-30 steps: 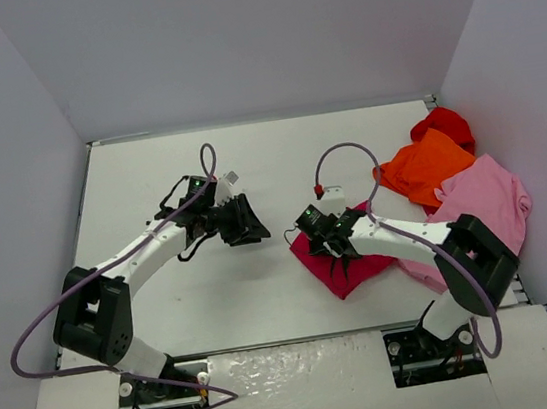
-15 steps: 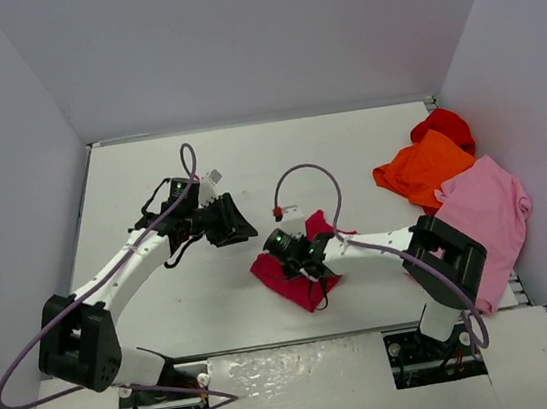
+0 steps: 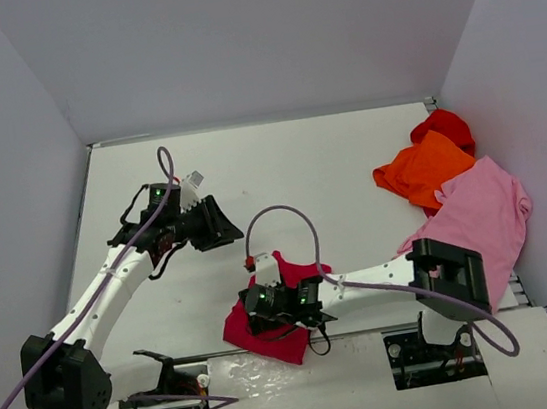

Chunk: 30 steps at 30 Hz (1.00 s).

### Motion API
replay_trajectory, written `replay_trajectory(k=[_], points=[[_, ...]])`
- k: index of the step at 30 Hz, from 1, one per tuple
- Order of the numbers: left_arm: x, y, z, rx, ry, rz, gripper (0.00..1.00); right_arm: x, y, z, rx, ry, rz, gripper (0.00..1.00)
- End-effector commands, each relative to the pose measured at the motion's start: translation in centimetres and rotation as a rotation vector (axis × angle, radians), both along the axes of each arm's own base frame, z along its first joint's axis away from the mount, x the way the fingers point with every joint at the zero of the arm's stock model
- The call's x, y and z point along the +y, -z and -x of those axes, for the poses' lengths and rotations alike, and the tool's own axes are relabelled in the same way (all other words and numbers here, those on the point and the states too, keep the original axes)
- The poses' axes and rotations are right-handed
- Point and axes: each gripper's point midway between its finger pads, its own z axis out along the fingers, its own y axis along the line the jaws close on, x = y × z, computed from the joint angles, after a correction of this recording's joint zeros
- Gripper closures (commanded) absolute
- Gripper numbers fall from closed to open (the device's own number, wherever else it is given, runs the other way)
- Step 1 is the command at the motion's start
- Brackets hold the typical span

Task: Fold and stack the t-shirts
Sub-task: Smooth out wrinkles on the folded tshirt

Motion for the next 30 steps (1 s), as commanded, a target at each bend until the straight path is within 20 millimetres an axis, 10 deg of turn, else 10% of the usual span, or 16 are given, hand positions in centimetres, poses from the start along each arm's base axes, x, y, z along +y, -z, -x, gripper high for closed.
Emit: replay_trajectory(k=[1, 8, 15, 30], points=[[0.4, -1.0, 0.1, -0.042, -0.016, 0.012, 0.66, -4.3, -2.8, -1.3, -0.062, 0.069, 0.047, 0.31], [0.7, -0.4, 1.7, -0.003, -0.033, 0.038, 0.65, -8.2, -10.3, -5.6, -0.188, 0.186, 0.037, 0.24], [-0.1, 1.4, 2.8, 0.067, -0.003, 0.085, 0.63, -13.1, -7.0, -5.6, -0.122, 0.259, 0.106, 0.25], [-0.1, 3.2, 3.2, 0.098, -0.008, 0.084, 0.63, -10.3, -2.3, -5.8, -0.082, 0.156, 0.169, 0.3]])
